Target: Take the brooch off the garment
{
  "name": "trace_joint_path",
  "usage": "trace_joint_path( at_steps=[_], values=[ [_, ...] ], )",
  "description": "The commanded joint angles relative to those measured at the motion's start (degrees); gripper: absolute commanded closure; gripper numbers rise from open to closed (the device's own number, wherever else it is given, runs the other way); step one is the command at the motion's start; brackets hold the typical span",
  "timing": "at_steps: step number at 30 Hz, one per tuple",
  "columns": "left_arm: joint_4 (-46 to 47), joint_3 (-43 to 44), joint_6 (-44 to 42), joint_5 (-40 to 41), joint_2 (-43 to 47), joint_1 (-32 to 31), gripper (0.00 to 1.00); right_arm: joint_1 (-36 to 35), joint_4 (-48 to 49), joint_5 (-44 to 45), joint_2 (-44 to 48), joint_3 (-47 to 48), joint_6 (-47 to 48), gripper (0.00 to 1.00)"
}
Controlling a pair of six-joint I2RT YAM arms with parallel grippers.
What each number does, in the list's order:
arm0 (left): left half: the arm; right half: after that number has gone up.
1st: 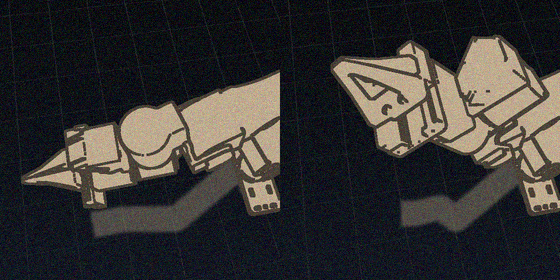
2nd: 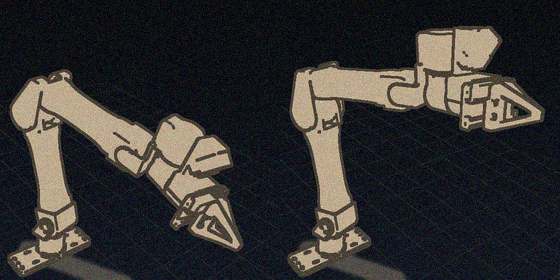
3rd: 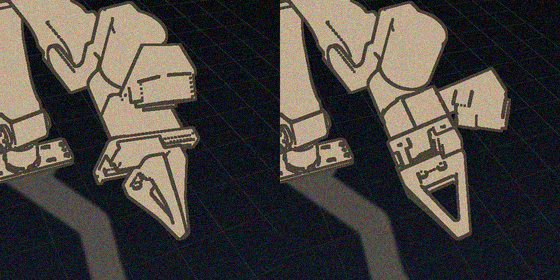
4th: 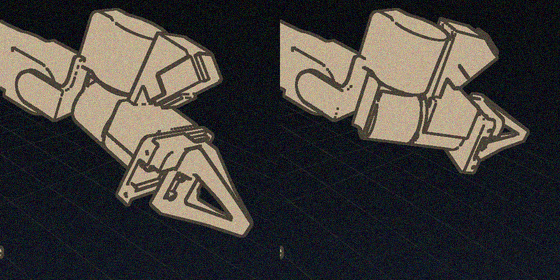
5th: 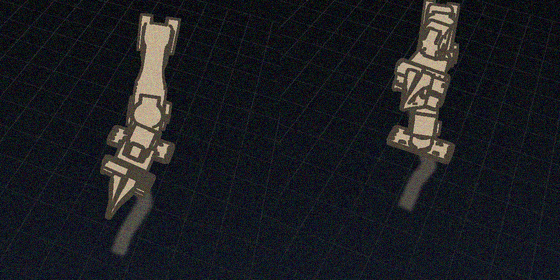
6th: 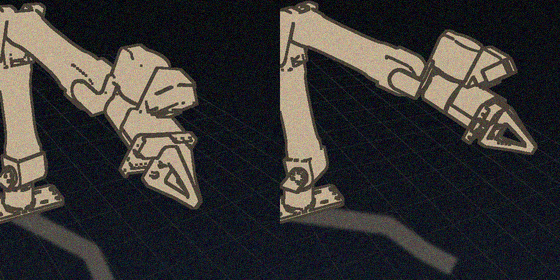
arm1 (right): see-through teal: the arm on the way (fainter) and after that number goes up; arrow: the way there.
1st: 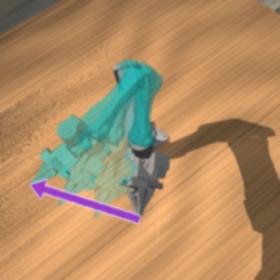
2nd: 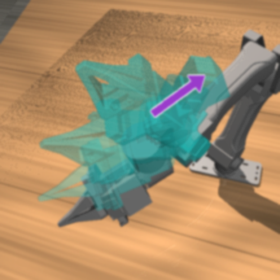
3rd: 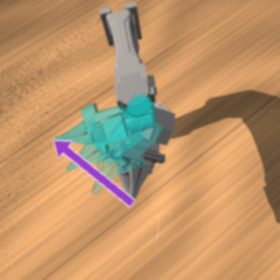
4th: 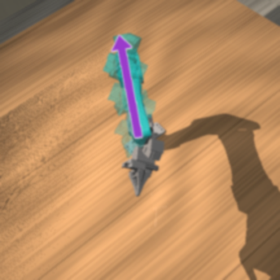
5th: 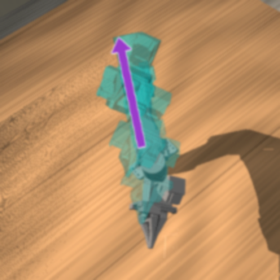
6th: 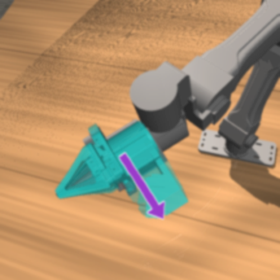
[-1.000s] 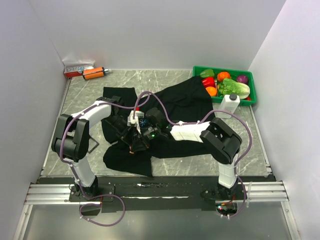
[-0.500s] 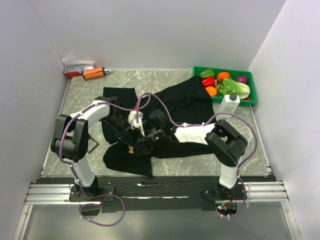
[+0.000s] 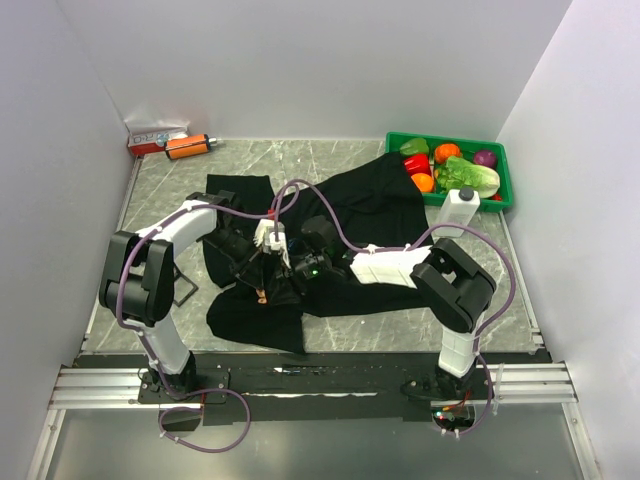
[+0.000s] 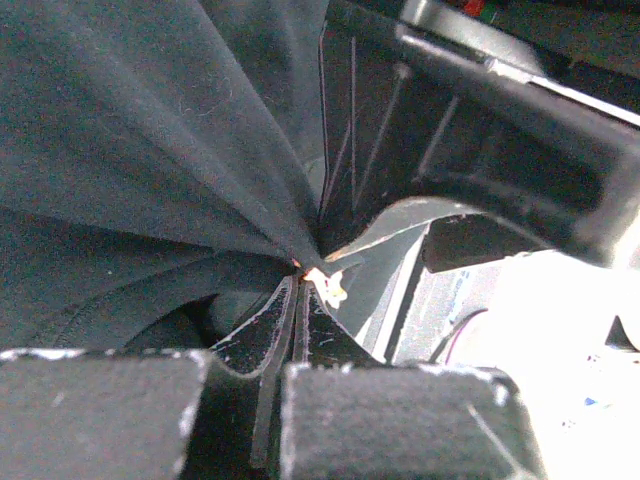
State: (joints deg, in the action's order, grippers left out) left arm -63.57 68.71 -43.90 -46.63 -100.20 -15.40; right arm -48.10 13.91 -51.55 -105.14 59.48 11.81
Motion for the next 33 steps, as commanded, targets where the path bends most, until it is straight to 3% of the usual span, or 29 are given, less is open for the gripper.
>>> trace_joint_path(
  at_steps=[1,17,23,33],
  values=[
    [-2.53,0.02,-2.51,-3.03,1.94,-0.42,0.99,2.39,2.61,4.27,1.43,0.10,-3.63,0.43],
    [-4.01,0.90,-3.03,-4.69,2.73,-0.42,0.99,2.66,1.73,7.34,-2.60,3.71,-6.45,0.41],
    [-4.72,1.95,-3.56,-6.54,2.82,-0.42,0.99,2.66,0.68,-0.12,-6.39,6.52,-8.56,0.29],
    [-5.87,3.01,-4.44,-9.52,1.94,0.19,0.99,2.39,0.22,0.04,-7.98,6.44,-10.21,0.35]
  ],
)
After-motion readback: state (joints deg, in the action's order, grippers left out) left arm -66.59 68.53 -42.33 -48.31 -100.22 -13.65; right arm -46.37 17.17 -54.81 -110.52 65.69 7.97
